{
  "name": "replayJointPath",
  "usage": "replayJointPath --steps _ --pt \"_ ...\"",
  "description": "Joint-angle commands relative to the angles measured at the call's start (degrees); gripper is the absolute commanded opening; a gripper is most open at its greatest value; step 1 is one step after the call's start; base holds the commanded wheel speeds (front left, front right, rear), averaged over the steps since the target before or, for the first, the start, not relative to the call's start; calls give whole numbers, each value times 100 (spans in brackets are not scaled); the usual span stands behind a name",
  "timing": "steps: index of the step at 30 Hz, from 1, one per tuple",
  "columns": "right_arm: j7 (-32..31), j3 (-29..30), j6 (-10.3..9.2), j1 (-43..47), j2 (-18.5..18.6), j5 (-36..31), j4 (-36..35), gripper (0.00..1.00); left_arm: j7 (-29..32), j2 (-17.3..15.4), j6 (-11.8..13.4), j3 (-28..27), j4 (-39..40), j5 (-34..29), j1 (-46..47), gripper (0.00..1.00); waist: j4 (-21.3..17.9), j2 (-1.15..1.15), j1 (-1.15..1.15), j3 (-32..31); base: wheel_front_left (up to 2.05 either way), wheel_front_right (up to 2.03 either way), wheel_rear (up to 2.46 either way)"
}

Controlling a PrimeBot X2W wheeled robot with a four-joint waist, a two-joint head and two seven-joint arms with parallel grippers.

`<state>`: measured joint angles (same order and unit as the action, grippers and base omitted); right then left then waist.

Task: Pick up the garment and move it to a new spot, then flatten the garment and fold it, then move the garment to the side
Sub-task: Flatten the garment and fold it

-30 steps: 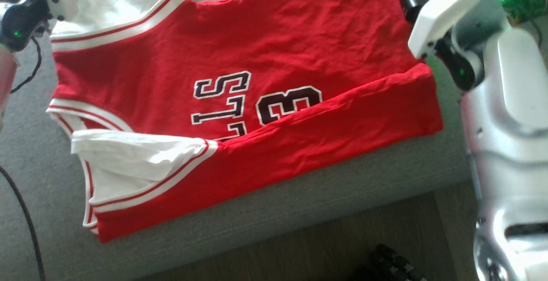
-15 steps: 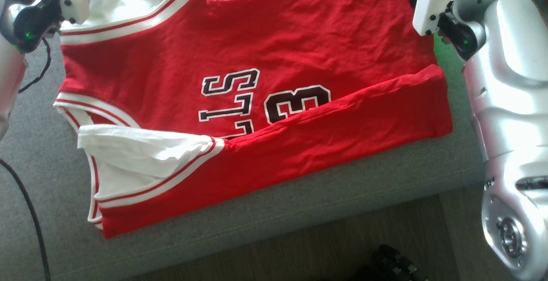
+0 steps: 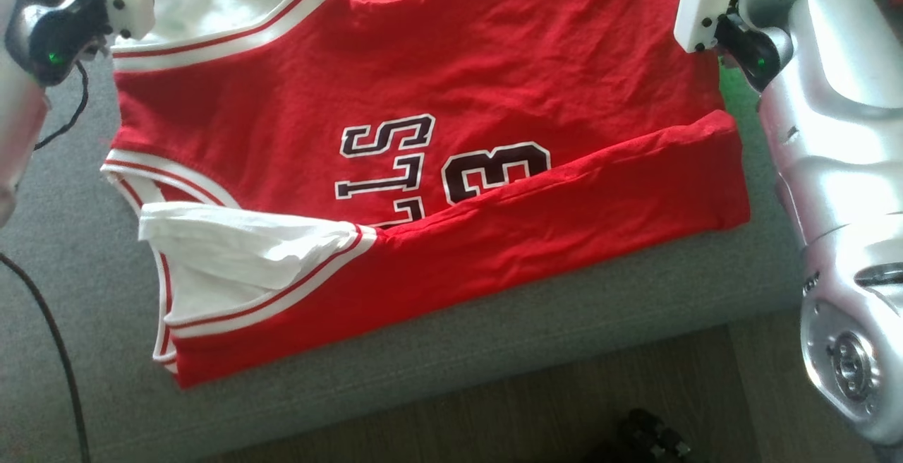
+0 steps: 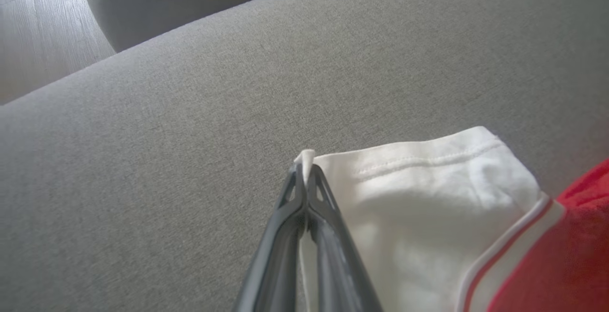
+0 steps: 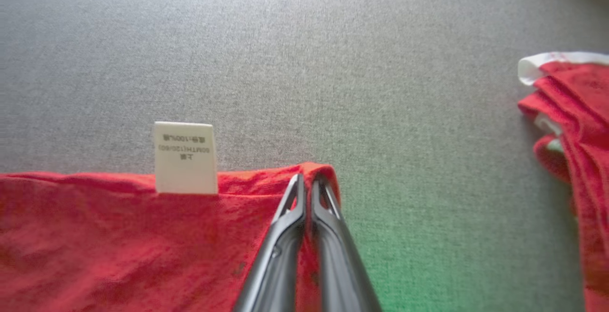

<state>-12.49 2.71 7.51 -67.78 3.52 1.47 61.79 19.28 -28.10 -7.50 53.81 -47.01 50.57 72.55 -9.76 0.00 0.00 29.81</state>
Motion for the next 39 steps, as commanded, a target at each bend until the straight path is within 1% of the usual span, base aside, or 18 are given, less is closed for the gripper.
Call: replayJointPath --steps 1,5,9,13,19,24,27,28,31,34,39 --pt "109 -77 -2 -244 -64 -75 -118 0 -88 -272 1 -114 77 22 347 0 9 0 0 -12 0 0 0" --pt "399 7 -2 -374 -64 -108 -37 0 -376 -322 1 8 151 -12 417 0 46 0 0 -35 0 0 0" --pt "733 232 -2 -510 -64 -95 59 0 -975 -371 1 68 147 -182 564 0 96 0 0 -48 0 0 0" --pt "1036 455 -2 -640 -64 -53 174 0 -1565 -352 1 65 34 -281 685 0 164 0 0 -76 0 0 0" --pt "1409 665 -2 -735 30 -31 324 0 -2228 -310 1 159 55 -258 732 0 302 0 0 -171 0 0 0" --pt "1430 576 -2 -642 170 93 481 0 -2551 -338 1 273 350 23 556 0 437 0 0 -263 0 0 0" --pt "1359 378 -2 -501 241 284 534 0 -2701 -483 1 392 717 182 368 0 510 0 0 -336 0 0 0" --pt "1297 242 -2 -392 286 518 506 0 -2783 -618 1 453 984 289 203 0 559 0 0 -395 0 0 0" --pt "1159 -48 -2 -183 391 893 345 0 -2872 -866 1 523 1387 402 -78 0 608 0 0 -486 0 0 0" --pt "966 -396 -2 88 553 1275 48 0 -2963 -1124 17 490 1787 523 -375 0 645 0 0 -565 0 0 0" --pt "594 -904 -2 653 995 1916 -704 0 -3034 -1574 242 448 2653 687 -917 0 708 0 0 -664 0 0 0"
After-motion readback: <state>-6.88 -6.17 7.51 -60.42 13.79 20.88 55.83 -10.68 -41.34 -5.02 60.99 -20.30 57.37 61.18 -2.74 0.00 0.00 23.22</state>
